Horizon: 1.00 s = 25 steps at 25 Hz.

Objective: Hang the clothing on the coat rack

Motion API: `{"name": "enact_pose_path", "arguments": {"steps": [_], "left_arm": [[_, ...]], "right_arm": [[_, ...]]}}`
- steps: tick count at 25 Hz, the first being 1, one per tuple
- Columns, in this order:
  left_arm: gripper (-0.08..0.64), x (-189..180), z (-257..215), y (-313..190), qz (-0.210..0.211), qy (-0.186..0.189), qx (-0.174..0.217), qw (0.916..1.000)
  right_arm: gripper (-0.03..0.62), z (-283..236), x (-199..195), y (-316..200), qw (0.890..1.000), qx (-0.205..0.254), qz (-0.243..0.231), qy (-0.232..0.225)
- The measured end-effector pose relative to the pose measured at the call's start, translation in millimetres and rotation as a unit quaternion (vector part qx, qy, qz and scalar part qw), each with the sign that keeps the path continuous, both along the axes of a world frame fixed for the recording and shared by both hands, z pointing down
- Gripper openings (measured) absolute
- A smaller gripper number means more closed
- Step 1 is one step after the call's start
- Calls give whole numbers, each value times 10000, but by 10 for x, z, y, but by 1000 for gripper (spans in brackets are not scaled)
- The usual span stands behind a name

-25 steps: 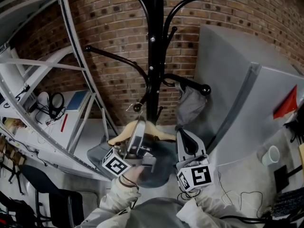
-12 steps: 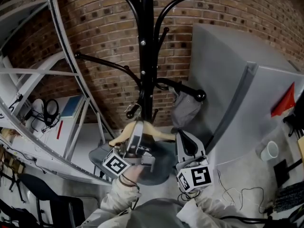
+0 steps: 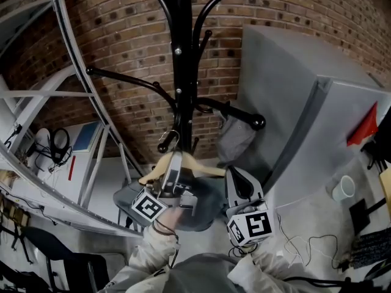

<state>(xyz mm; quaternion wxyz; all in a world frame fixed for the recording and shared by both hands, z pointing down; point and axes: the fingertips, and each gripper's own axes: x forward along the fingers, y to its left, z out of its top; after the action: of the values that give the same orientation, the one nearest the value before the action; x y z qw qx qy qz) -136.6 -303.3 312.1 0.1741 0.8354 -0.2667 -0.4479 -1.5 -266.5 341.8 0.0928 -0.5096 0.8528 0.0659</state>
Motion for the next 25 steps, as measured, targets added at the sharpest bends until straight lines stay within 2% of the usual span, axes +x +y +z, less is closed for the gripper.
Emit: {"name": "enact_pose_path", "arguments": {"steps": [6,9,13,16,25], "left_arm": [[104,14,60,-79,122,108,-63,9998],[104,14,67,-108,61,-9,-54,10000],[104,44,102,-118,221,131,-110,9996],[104,52,88,-122,215,25,-29,9998],[110,69,77,-135,364,87,157,9992]], "right_arm": [[23,36,31,-16,9999,-72,81,11],[23,50,36,-24,9999,-103,107,15],[25,63,31,-15,9998,-129,121,23],[24,65,50,-3,9998,-143,147,33],[24,113,118,46,9995,-252,184,55]]}}
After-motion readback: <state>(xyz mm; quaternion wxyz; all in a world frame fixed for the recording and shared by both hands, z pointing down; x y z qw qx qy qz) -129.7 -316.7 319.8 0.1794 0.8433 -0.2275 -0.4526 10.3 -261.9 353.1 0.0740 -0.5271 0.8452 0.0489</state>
